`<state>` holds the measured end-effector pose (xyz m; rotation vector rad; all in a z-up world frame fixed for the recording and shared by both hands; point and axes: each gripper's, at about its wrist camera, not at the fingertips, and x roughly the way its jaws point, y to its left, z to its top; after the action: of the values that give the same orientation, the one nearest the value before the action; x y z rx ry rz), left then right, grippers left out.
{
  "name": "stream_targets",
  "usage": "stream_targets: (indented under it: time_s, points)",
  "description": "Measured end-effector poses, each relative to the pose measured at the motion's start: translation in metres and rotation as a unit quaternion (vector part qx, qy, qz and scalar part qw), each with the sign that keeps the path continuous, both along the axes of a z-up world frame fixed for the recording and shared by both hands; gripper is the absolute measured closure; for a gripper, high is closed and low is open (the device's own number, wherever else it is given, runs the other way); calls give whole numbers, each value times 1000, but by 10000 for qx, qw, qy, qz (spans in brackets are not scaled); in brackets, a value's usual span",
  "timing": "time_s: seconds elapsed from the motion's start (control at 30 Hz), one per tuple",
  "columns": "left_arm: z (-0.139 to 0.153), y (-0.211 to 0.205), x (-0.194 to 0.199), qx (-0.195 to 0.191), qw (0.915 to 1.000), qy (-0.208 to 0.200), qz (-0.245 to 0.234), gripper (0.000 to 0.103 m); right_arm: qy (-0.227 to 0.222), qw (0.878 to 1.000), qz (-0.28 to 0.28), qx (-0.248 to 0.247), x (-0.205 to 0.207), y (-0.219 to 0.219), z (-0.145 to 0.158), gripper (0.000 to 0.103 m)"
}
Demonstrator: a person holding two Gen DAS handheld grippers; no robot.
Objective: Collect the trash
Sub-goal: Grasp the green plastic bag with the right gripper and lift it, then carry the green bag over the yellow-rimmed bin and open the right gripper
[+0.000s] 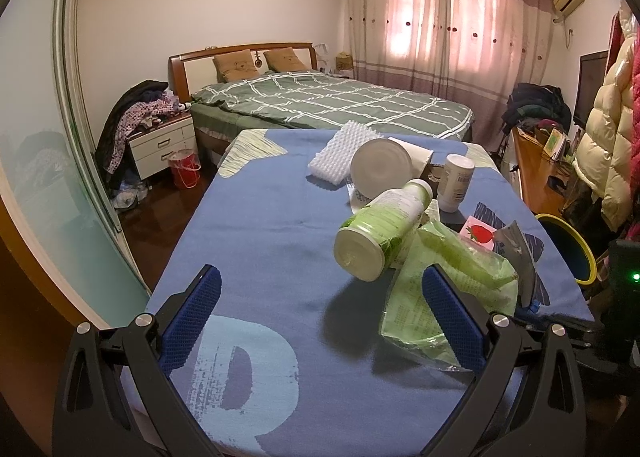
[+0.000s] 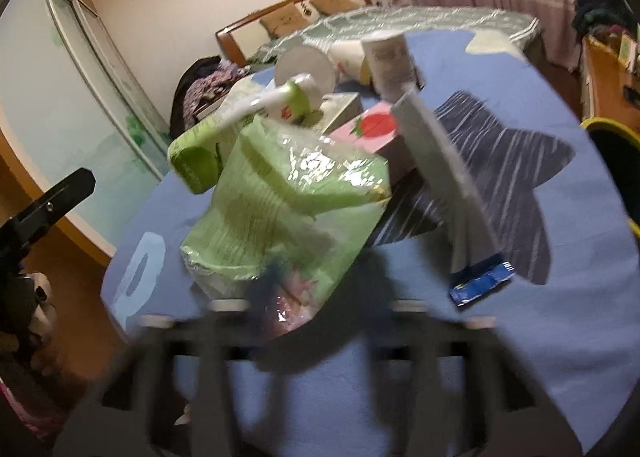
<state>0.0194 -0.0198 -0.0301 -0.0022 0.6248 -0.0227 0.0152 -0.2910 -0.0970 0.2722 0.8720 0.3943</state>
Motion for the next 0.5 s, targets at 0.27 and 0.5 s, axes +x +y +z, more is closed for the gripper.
stream_targets:
  time_s: [0.27, 0.5]
  points:
    - [0, 1, 1, 2, 10000, -2, -5, 4, -467, 9988, -111, -19, -17, -8, 24, 102]
    - [-2, 0, 3, 41, 10000, 2, -86, 4, -1060, 9938, -315, 76, -36, -28, 63, 102]
